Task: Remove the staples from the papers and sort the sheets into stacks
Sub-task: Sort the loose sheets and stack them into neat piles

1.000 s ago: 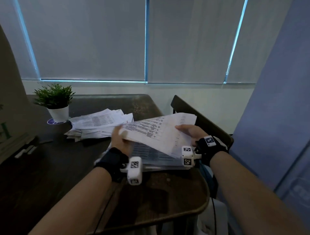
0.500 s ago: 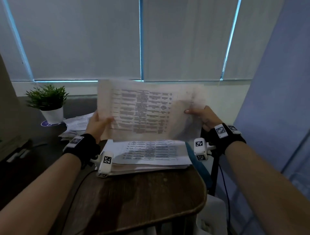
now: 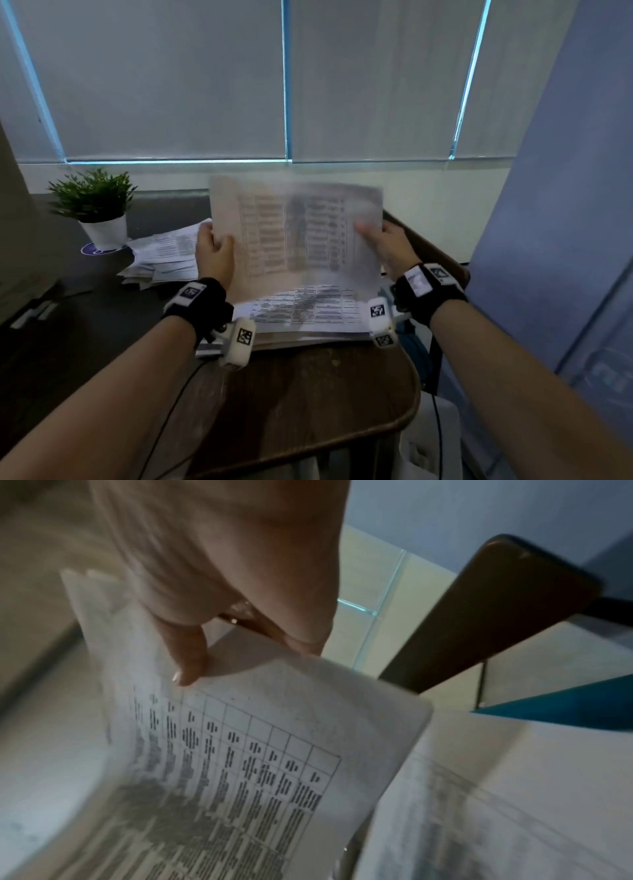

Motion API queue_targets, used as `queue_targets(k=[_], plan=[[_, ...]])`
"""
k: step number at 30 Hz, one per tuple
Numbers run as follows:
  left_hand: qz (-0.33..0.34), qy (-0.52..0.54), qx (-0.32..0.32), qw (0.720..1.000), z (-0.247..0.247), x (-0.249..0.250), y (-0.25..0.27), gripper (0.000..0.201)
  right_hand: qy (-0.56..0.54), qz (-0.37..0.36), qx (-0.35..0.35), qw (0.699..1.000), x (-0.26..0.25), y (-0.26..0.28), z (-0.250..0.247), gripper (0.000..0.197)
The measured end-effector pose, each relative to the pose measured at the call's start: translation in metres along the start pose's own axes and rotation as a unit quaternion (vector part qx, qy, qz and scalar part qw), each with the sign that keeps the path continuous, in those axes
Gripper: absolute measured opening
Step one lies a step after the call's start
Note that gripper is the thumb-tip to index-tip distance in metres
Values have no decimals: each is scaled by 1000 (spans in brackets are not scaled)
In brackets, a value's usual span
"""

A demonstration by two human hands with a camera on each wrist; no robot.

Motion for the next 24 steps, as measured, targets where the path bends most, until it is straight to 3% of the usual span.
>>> queue_targets(k=[4,8,10,13,16,18,21,23,24], plan=[[14,69,5,998,-8,10,-11,26,-64,-40,-9,997,-19,-1,-9,61],[-85,48,4,995,-14,-20,-2,7,-55,34,-67,996,24,10,-4,82],[-124,10,-4,992,-7,-32,8,4,-32,69,-88,993,41,13,6,76],[-107,-25,47,993,2,-28,15,15,16,72,-79,994,44,13,22,54],[-57,-30,85,994,4,-4,14,9,25,67,27,997,30,4,15,52],[-52,-54,98,992,0,3,5,16,40,44,72,996,25,-6,6,54],[-95,-170,46,980,-11,-12,-13,33,178,60,95,978,32,-8,1,53],[-135,-309,-43,941,-17,-34,-16,30,295,113,38,948,52,-3,8,46],[-165,-371,-87,910,-20,-46,-13,30,381,147,-15,913,60,4,13,44]])
Point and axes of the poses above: each hand's wrist, its own y-axis away from the middle knuckle, its own z-axis out of the palm, x = y × z, the point moved 3 cm from there along -y, towards the middle knuckle, and after that the axes turned 9 degrees about y, right-handed, at the moved point
